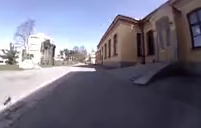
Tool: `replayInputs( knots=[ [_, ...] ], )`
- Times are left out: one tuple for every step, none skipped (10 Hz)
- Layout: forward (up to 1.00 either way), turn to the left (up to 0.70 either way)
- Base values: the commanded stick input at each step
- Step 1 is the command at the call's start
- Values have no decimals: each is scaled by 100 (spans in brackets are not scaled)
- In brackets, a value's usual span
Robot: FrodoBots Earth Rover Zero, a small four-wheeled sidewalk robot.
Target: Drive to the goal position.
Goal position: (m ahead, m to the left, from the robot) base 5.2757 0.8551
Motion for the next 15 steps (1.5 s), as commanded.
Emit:
replayInputs(
  knots=[
    [85,0],
    [85,0],
    [85,0],
    [85,0],
    [85,0],
    [85,0],
    [85,0],
    [85,0],
    [85,0],
    [85,0],
    [85,0],
    [85,0],
    [85,0],
    [85,0],
    [85,0]
  ],
)
